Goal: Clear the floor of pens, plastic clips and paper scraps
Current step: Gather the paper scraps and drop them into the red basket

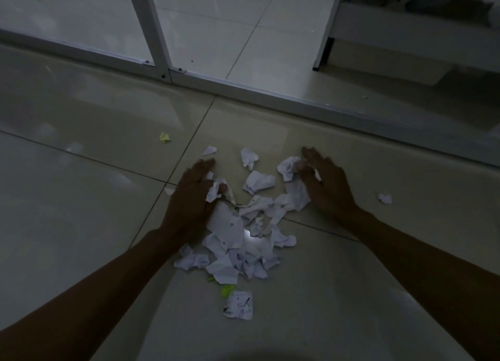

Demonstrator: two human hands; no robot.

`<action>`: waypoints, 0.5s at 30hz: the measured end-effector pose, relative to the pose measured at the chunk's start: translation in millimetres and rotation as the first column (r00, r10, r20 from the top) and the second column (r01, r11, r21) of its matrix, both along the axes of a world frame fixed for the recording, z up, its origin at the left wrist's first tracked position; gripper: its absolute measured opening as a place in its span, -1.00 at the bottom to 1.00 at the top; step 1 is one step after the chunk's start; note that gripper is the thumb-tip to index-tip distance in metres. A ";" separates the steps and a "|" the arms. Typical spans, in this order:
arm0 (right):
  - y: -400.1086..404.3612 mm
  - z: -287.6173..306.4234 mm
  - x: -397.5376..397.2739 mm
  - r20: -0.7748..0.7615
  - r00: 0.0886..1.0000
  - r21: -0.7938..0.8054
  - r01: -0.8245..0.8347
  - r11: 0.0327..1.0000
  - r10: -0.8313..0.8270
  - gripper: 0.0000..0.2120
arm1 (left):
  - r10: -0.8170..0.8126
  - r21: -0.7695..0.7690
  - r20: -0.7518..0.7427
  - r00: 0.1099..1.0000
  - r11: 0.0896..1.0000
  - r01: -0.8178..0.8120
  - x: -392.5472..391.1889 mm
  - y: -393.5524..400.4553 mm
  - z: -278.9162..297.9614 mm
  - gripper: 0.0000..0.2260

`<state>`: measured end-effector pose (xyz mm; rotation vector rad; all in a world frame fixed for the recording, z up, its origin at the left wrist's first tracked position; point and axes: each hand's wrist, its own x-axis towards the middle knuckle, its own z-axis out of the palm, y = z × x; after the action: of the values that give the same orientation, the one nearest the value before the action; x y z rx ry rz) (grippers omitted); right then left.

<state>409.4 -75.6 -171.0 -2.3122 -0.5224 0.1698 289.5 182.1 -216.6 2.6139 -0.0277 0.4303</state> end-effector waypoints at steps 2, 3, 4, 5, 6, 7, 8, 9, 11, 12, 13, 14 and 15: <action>15.6 -5.4 -12.3 0.001 0.990 0.005 -0.141 0.990 0.141 -0.45 | -0.033 -0.056 -0.004 0.999 0.998 0.032 1.4 -8.8 4.5 -0.43; 23.0 -7.7 -16.4 -0.002 0.982 0.020 -0.188 0.982 0.188 -0.49 | -0.047 -0.093 -0.003 0.999 0.995 0.046 2.8 -13.4 9.0 -0.41; 29.9 -9.2 -18.9 -0.002 0.975 0.036 -0.222 0.974 0.223 -0.55 | -0.069 -0.109 0.014 0.998 0.992 0.070 4.6 -18.8 10.6 -0.40; 36.2 -9.9 -20.5 -0.004 0.969 0.042 -0.245 0.969 0.246 -0.58 | -0.084 -0.105 0.027 0.996 0.991 0.086 5.3 -23.2 10.9 -0.39; 41.6 -10.6 -21.3 -0.004 0.964 0.042 -0.265 0.963 0.265 -0.57 | -0.099 -0.099 0.030 0.995 0.990 0.102 7.2 -26.2 7.0 -0.37; 47.0 -10.2 -22.4 -0.001 0.959 0.033 -0.284 0.958 0.284 -0.53 | -0.109 -0.093 0.022 0.994 0.989 0.111 8.2 -28.1 5.9 -0.34; 52.2 -10.3 -22.7 0.008 0.954 0.020 -0.299 0.954 0.299 -0.47 | -0.117 -0.091 0.012 0.993 0.989 0.118 7.9 -29.8 3.5 -0.34; 57.0 -9.6 -23.1 0.013 0.950 0.008 -0.312 0.950 0.312 -0.41 | -0.112 -0.098 0.026 0.993 0.989 0.114 6.7 -33.6 2.8 -0.36; 65.6 -10.7 -22.1 0.017 0.941 -0.004 -0.338 0.941 0.338 -0.38 | -0.113 -0.120 0.038 0.993 0.986 0.116 6.3 -35.9 1.6 -0.42; 67.9 -11.6 -21.5 0.017 0.935 0.000 -0.355 0.935 0.355 -0.40 | -0.128 -0.110 0.056 0.990 0.985 0.134 4.2 -36.1 1.2 -0.45; 68.6 -12.5 -21.8 0.016 0.927 0.003 -0.375 0.927 0.375 -0.43 | -0.136 -0.104 0.064 0.989 0.984 0.142 1.0 -35.9 0.3 -0.47; 67.9 -14.0 -23.3 0.017 0.919 0.012 -0.393 0.919 0.393 -0.46 | -0.139 -0.101 0.089 0.986 0.984 0.148 -2.1 -36.1 -1.5 -0.49; 65.8 -16.4 -26.3 0.023 0.913 0.030 -0.407 0.913 0.407 -0.50 | -0.139 -0.115 0.075 0.988 0.983 0.147 -6.5 -35.0 -0.1 -0.49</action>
<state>383.0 -9.7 -187.3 -2.1463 -1.0065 0.3390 283.0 147.0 -216.7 2.4594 -0.2039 0.4531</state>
